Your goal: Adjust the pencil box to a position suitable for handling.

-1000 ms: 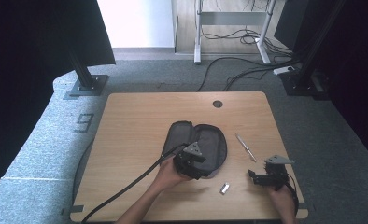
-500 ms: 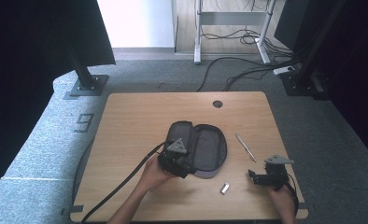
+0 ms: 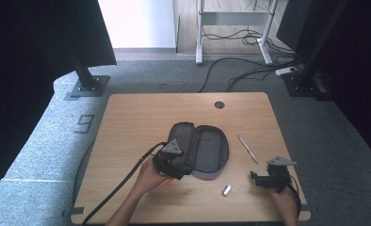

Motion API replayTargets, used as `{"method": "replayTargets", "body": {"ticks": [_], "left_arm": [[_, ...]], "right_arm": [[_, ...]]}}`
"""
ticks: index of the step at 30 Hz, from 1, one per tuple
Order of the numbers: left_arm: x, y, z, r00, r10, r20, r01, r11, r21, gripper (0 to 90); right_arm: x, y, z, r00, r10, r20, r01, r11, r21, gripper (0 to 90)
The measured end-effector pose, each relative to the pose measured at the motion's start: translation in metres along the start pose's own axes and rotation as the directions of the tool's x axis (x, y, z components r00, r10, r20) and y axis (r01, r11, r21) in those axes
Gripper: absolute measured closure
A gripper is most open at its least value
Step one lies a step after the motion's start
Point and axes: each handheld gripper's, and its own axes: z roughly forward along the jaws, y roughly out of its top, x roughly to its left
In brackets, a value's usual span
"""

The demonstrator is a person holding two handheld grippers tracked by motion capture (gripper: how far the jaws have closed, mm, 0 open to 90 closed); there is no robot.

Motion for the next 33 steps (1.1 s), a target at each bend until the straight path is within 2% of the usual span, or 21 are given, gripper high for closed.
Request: {"method": "replayTargets", "body": {"ticks": [10, 12, 13, 14, 15, 17, 28, 33], "left_arm": [[0.008, -0.022, -0.017, 0.9981, -0.037, -0.049, 0.035, 0.9990, -0.027, 16.5], [0.010, -0.029, -0.024, 0.9968, -0.051, -0.062, 0.049, 0.9982, -0.036, 15.8], [0.012, -0.034, -0.030, 0.9952, -0.070, -0.068, 0.066, 0.9962, -0.057, 15.6], [0.012, -0.034, -0.030, 0.9952, -0.070, -0.068, 0.066, 0.9962, -0.057, 15.6], [0.014, -0.040, -0.038, 0.9934, -0.089, -0.073, 0.083, 0.9940, -0.072, 15.6], [0.015, -0.045, -0.044, 0.9913, -0.099, -0.087, 0.092, 0.9926, -0.080, 15.6], [0.015, -0.065, -0.072, 0.9829, -0.120, -0.140, 0.105, 0.9878, -0.115, 15.7], [0.018, -0.080, -0.084, 0.9744, -0.148, -0.170, 0.126, 0.9830, -0.133, 15.6]], "right_arm": [[0.000, 0.000, 0.000, 1.0000, -0.001, 0.000, 0.001, 1.000, 0.000, 9.5], [0.000, 0.000, 0.000, 1.0000, 0.000, 0.000, 0.000, 1.000, 0.000, 9.5], [0.000, 0.000, 0.000, 1.0000, -0.001, 0.000, 0.001, 1.000, 0.000, 9.5], [0.000, 0.000, 0.000, 1.0000, -0.001, 0.000, 0.001, 1.000, 0.000, 9.5], [0.000, 0.000, 0.000, 1.0000, 0.000, 0.000, 0.000, 1.000, 0.000, 9.5], [0.000, 0.000, 0.000, 1.0000, -0.001, 0.000, 0.001, 1.000, 0.000, 9.5], [0.000, 0.000, 0.000, 1.0000, -0.001, 0.000, 0.001, 1.000, 0.001, 9.5], [0.000, 0.000, 0.000, 1.0000, -0.001, 0.001, 0.001, 1.000, 0.000, 9.5]]}}
